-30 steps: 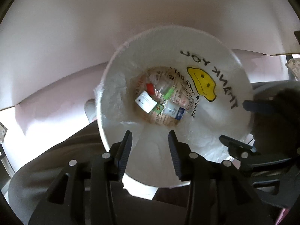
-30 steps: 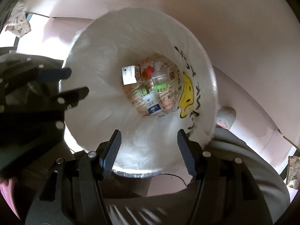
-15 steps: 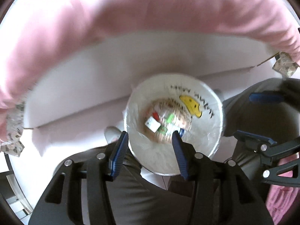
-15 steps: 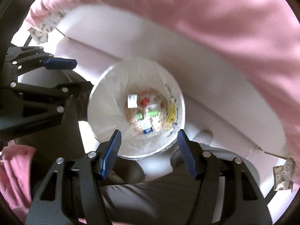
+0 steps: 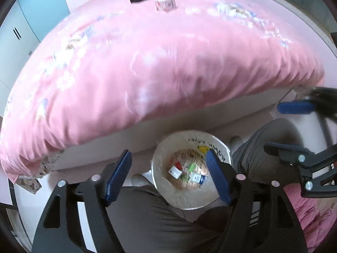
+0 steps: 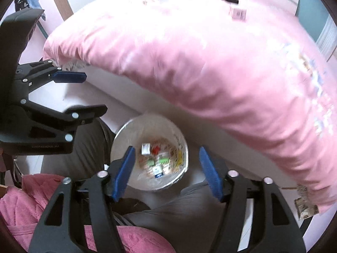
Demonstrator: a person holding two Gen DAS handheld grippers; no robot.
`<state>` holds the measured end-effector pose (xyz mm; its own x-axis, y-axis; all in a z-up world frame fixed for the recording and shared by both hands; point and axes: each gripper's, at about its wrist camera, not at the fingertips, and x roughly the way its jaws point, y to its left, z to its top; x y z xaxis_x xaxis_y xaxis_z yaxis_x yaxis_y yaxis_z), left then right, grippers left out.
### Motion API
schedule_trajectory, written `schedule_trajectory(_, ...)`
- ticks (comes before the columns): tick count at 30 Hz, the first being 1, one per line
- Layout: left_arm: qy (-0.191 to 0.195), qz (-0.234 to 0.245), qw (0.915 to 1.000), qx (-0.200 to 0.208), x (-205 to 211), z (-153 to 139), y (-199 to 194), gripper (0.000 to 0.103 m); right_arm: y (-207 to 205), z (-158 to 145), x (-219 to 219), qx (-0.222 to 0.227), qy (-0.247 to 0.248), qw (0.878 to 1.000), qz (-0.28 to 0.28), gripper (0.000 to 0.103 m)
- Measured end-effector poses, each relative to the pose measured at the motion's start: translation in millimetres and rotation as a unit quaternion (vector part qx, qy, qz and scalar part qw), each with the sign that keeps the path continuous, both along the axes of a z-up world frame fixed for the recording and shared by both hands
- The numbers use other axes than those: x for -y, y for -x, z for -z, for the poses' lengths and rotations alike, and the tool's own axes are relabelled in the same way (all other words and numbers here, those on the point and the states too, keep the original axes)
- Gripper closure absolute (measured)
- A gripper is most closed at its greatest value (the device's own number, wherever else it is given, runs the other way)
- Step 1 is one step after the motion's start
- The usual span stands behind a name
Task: Collect trash
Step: 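Raise both open tools from the bin toward the bed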
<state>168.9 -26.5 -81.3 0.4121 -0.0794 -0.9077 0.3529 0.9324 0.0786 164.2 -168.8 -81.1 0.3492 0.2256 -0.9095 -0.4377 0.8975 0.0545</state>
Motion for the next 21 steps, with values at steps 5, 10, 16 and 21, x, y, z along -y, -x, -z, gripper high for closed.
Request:
schedule_trajectory(5, -0.004, 0.004, 0.9993, 0.036, 0, -28, 2, 0.02, 5, -27, 3, 0.042, 0.002, 0.999, 0.0, 0.031)
schedule_trajectory(10, -0.004, 0.004, 0.9979, 0.065, -3, -54, -5, 0.015, 6, -52, 4, 0.079, 0.004, 0.997, 0.002, 0.026)
schedule_trajectory(16, -0.019, 0.012, 0.9943, 0.104, -3, -85, -31, 0.014, -11, -87, 4, 0.132, 0.021, 0.991, -0.001, 0.022)
schedule_trajectory(21, -0.034, 0.019, 0.9897, 0.137, -3, -115, -80, 0.014, -44, -115, 6, 0.168, 0.024, 0.985, -0.005, 0.021)
